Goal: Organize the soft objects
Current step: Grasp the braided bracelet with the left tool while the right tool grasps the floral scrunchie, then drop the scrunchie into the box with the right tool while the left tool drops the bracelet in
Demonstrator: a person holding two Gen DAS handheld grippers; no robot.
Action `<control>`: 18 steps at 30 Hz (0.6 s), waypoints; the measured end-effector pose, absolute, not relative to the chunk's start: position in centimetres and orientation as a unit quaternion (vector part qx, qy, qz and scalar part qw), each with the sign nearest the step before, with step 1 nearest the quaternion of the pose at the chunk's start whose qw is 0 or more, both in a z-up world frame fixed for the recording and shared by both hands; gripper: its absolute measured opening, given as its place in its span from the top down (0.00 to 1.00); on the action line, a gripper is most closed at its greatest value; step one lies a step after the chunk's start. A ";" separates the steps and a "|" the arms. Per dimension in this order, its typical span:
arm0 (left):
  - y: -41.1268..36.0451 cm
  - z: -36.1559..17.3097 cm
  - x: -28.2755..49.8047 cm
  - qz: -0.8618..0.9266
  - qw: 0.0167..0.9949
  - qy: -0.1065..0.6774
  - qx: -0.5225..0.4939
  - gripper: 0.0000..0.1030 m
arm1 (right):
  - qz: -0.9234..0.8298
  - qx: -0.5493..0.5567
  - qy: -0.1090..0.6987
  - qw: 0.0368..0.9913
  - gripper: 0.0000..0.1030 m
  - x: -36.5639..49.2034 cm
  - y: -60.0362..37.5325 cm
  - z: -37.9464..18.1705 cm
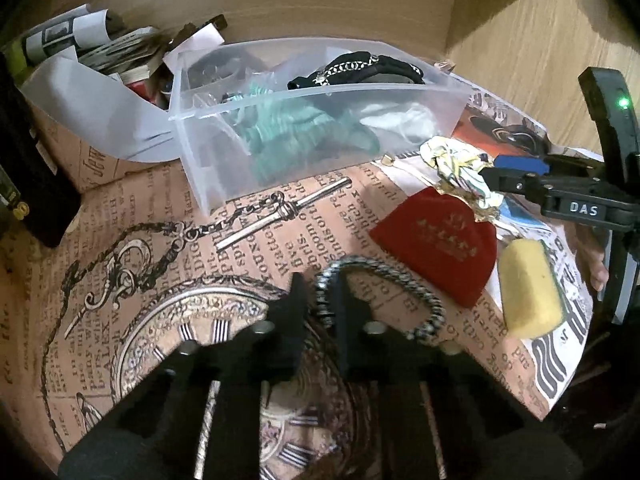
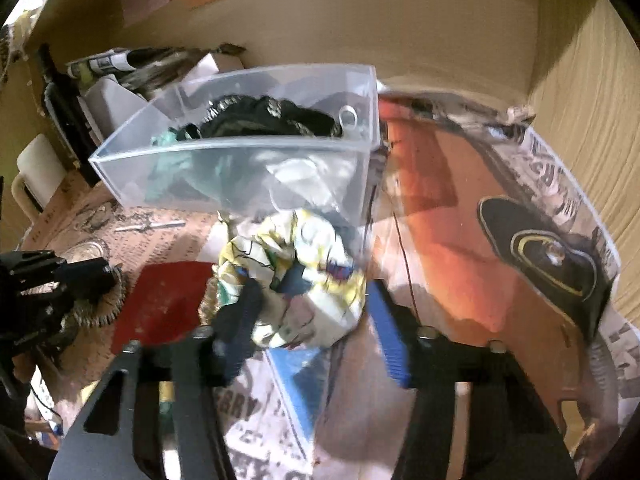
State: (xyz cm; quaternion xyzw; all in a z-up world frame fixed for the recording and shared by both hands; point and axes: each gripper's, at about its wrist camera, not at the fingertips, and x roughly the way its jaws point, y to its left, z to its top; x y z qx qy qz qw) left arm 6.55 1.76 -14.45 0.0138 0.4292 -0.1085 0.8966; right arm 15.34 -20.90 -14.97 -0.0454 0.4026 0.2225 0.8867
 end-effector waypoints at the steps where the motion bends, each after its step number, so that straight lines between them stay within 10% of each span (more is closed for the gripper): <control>1: 1.7 -14.4 6.6 -0.107 0.897 0.428 0.015 0.93 | 0.222 -0.048 0.407 0.885 0.62 15.5 -20.9 -15.3; 5: 1.8 -14.1 6.8 -0.098 0.902 0.420 0.014 0.94 | 0.216 -0.054 0.399 0.890 0.89 15.4 -20.9 -15.5; 18: 3.9 -8.4 6.2 -0.081 0.940 0.331 -0.002 0.94 | 0.212 -0.035 0.302 0.929 0.91 12.5 -22.1 -10.3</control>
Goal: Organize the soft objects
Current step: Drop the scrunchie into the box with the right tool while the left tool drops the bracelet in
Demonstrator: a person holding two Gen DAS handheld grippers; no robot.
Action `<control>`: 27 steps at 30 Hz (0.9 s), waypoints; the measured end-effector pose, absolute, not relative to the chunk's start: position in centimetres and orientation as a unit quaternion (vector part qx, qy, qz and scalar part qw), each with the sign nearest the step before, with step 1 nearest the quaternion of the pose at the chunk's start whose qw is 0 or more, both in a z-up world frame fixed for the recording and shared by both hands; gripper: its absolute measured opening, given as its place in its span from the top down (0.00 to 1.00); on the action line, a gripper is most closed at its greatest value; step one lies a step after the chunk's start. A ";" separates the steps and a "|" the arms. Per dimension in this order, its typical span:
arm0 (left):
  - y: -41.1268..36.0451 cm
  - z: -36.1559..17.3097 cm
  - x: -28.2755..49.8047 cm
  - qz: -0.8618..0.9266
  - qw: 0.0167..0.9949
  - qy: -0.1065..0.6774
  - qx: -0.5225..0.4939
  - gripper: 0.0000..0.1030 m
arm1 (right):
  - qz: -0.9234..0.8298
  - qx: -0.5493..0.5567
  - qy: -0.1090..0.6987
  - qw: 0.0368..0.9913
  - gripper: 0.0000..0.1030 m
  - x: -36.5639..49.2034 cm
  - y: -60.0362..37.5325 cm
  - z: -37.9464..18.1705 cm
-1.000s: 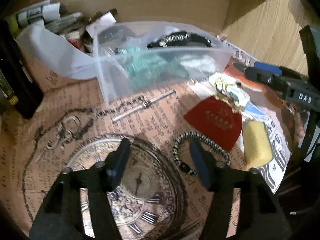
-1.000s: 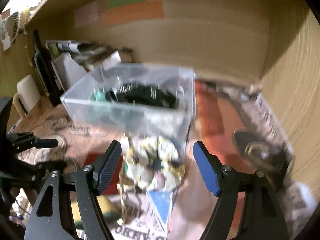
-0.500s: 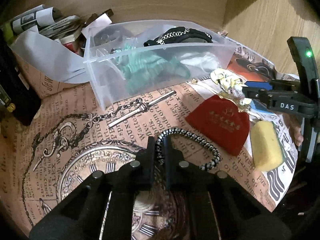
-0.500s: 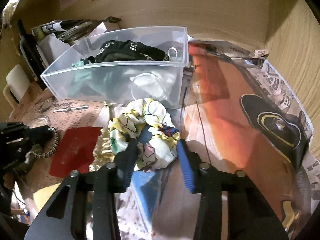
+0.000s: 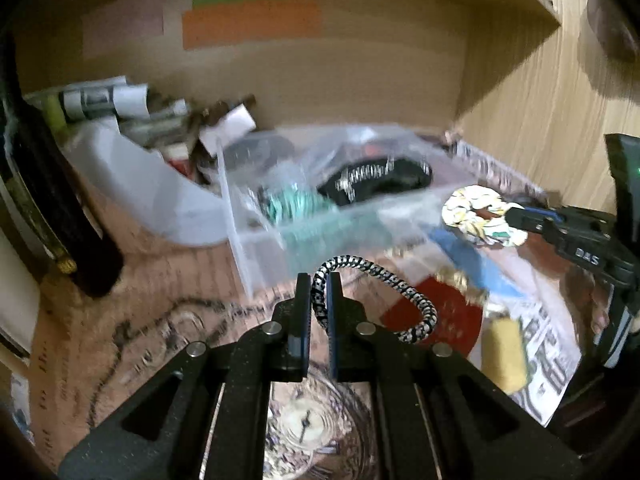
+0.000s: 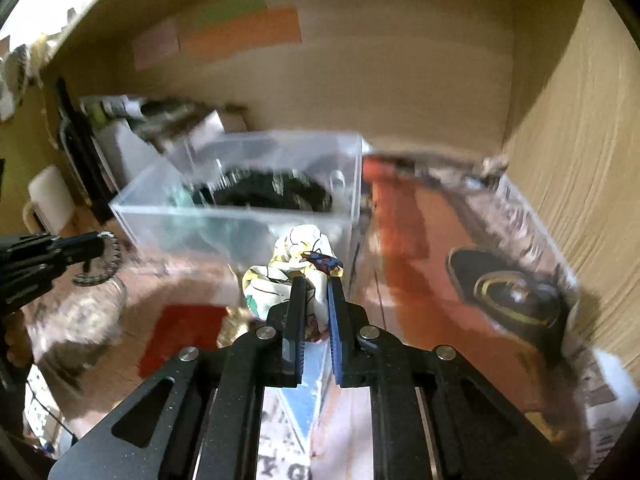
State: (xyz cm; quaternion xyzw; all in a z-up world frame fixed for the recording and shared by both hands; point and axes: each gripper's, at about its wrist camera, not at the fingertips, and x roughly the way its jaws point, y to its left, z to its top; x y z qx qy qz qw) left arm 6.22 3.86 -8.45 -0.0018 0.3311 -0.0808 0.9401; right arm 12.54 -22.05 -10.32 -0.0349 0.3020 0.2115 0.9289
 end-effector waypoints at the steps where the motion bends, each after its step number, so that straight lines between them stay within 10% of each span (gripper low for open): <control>1: 4.0 -8.0 6.3 -0.080 0.942 0.325 -0.003 0.94 | 0.213 -0.035 0.292 0.932 0.91 12.4 -22.1 -9.7; 27: 5.1 -5.3 15.8 -0.007 0.950 0.310 -0.023 0.94 | 0.272 -0.030 0.238 0.932 0.91 17.4 -14.5 -5.8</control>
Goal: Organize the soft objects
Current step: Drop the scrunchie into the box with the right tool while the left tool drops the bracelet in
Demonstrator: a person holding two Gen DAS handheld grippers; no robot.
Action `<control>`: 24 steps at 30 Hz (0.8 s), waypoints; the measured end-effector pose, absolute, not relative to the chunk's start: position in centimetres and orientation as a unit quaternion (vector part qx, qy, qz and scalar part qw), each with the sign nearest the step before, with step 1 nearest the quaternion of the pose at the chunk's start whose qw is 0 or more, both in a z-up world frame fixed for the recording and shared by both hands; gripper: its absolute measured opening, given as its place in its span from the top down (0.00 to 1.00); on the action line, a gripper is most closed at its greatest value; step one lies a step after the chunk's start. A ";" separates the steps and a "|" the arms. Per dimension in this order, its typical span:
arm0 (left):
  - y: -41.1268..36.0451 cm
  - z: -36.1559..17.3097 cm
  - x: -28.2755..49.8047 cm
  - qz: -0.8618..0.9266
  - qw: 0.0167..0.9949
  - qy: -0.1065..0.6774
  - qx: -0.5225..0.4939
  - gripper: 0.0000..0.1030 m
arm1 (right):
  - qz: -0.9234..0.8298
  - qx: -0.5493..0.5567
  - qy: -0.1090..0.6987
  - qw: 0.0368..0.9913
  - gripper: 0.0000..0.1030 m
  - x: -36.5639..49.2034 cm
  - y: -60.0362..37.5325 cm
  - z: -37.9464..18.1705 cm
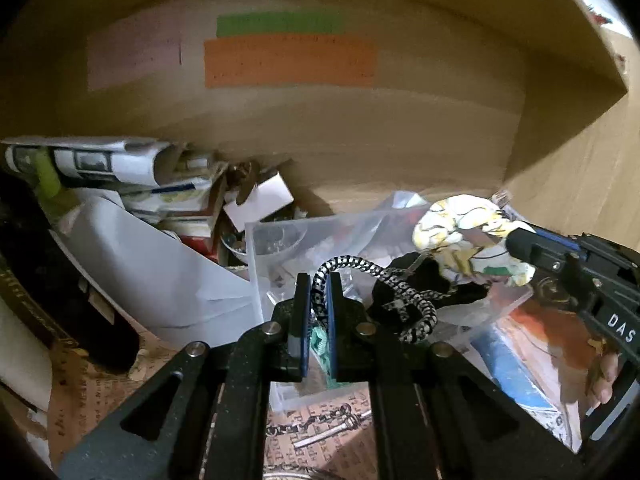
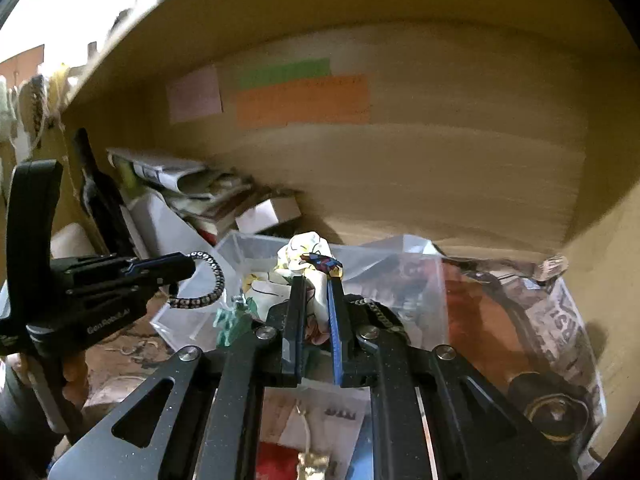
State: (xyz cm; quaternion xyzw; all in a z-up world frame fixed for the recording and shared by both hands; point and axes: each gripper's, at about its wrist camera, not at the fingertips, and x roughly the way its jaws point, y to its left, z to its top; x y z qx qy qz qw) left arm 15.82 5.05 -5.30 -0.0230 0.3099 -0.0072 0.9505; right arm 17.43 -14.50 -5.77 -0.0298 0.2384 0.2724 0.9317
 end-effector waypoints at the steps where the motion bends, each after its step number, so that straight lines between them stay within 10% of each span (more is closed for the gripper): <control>1: 5.0 -5.5 16.2 -0.006 0.949 0.314 -0.021 0.94 | 0.271 -0.034 0.244 0.930 0.91 17.8 -14.2 -6.0; 17: 3.8 -9.1 19.3 0.007 0.934 0.357 0.023 0.94 | 0.269 -0.080 0.303 0.911 0.89 20.8 -11.5 -9.3; 24: 3.5 -9.0 19.1 -0.006 0.933 0.359 0.019 0.78 | 0.263 -0.094 0.304 0.911 0.60 20.5 -11.7 -9.0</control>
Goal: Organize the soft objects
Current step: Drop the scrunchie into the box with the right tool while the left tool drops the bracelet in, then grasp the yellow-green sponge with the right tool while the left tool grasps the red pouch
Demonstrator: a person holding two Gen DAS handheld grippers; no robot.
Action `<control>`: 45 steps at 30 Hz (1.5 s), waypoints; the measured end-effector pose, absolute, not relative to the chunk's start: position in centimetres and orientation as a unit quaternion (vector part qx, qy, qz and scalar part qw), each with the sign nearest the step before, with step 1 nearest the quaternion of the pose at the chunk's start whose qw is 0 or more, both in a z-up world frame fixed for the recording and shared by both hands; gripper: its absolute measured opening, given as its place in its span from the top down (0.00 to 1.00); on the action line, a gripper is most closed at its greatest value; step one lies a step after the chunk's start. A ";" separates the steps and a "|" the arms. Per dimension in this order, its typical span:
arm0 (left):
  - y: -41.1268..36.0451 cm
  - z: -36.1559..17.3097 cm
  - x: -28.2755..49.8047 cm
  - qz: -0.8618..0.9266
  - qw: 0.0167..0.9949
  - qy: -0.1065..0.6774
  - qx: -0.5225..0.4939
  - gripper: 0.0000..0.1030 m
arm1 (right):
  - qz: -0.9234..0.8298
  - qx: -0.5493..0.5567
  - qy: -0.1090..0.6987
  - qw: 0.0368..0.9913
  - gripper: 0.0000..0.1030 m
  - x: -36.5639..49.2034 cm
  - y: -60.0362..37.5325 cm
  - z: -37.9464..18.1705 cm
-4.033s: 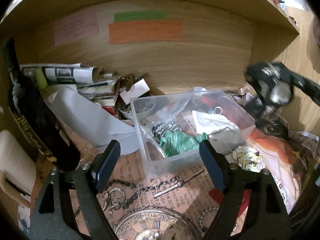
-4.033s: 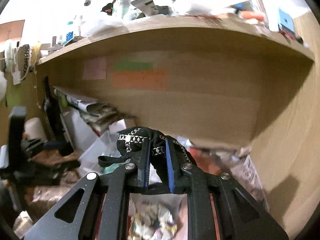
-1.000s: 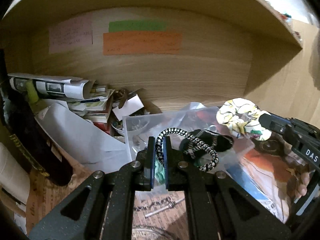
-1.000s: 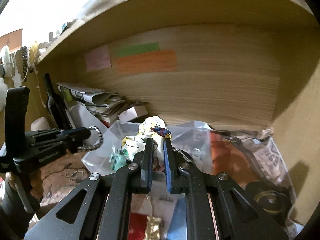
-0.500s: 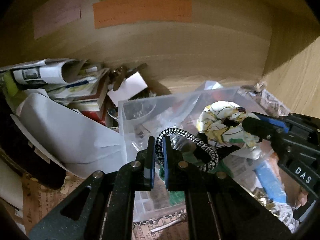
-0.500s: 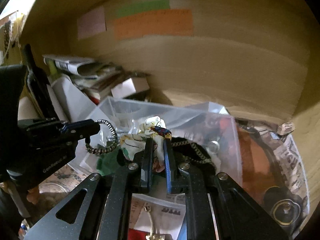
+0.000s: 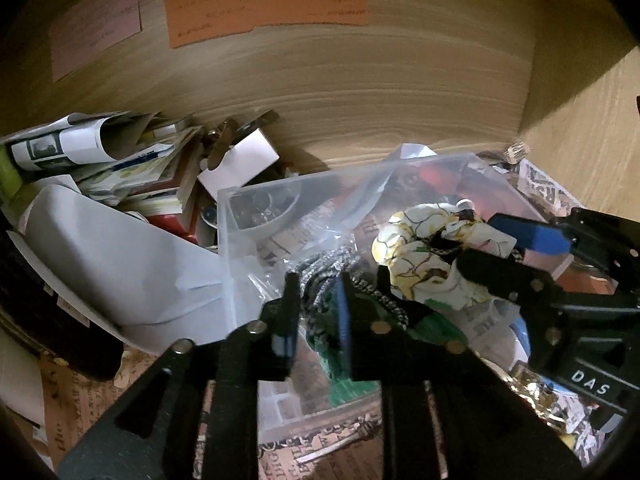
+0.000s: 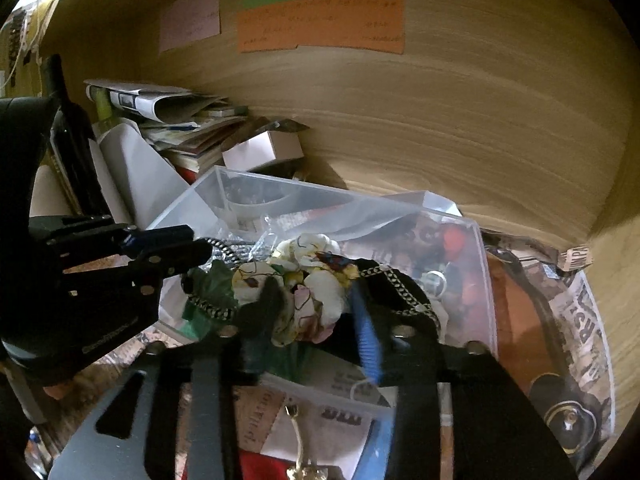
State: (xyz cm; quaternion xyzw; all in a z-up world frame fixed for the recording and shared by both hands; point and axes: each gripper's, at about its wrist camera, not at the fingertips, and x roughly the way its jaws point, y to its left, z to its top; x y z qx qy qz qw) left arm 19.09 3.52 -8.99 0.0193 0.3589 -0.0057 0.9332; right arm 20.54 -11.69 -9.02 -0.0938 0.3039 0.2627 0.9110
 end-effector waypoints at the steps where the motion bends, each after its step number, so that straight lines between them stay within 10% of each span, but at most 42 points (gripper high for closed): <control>1: 3.5 -8.8 18.9 -0.006 0.934 0.356 0.017 0.73 | 0.261 -0.095 0.301 0.912 0.59 20.4 -11.8 -8.9; 21: 2.4 -4.1 9.1 -0.040 0.959 0.281 0.000 0.11 | 0.265 -0.062 0.230 0.934 0.26 11.6 -16.7 -5.0; 38: 0.8 -10.8 5.3 -0.058 0.925 0.377 -0.004 0.08 | 0.293 -0.024 0.353 0.888 0.27 7.3 -17.0 -13.1; 45: -0.3 -12.4 4.8 -0.066 0.917 0.394 -0.004 0.08 | 0.303 -0.034 0.375 0.875 0.45 6.3 -16.2 -14.7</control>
